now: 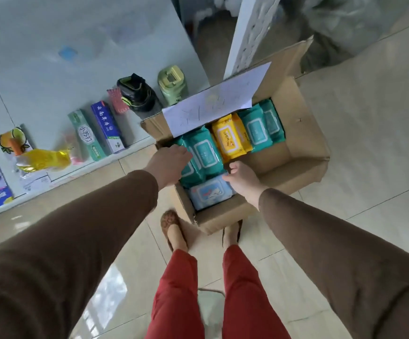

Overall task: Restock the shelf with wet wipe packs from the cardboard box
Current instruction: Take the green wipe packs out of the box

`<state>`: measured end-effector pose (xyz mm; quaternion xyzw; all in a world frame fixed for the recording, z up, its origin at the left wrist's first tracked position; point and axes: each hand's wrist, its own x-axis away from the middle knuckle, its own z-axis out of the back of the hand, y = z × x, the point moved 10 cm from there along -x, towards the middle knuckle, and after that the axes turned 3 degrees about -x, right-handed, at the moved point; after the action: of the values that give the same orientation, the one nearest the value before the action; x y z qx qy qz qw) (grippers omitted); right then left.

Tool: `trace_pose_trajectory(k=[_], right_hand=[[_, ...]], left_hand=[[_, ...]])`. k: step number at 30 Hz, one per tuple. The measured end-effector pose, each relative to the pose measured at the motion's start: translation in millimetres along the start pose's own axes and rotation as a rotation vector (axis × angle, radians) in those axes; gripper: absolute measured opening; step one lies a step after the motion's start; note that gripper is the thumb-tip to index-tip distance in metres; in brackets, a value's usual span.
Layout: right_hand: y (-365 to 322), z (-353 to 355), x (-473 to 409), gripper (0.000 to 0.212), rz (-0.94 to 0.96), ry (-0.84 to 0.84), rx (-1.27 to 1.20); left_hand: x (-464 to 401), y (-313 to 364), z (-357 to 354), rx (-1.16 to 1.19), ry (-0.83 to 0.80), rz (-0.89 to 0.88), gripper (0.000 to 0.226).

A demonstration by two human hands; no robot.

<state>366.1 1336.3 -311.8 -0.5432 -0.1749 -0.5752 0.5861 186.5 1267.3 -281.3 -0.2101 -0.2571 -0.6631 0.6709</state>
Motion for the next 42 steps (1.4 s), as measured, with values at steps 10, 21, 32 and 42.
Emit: trace_pose_trajectory(k=[10,21,32,42], right_hand=[[32.3,-45.5,-130.1,0.061,-0.097,0.097,-0.075],[28.7,-59.5,-148.6,0.076,-0.112,0.075,-0.026],[-42.8,23.1,30.8,0.037,0.308,0.128,0.013],[-231.1,6.5,281.9,0.036,0.718,0.025,0.04]], left_hand=[[-93.6,15.3,-80.1,-0.372,0.015,-0.093,0.058],[-96.5,27.7,-79.2,-0.583,0.074,-0.243,0.034],[53.7,9.1,35.9,-0.192,0.167,0.092,0.053],[351.6,-87.6,139.8,0.408,0.335,0.465,0.042]])
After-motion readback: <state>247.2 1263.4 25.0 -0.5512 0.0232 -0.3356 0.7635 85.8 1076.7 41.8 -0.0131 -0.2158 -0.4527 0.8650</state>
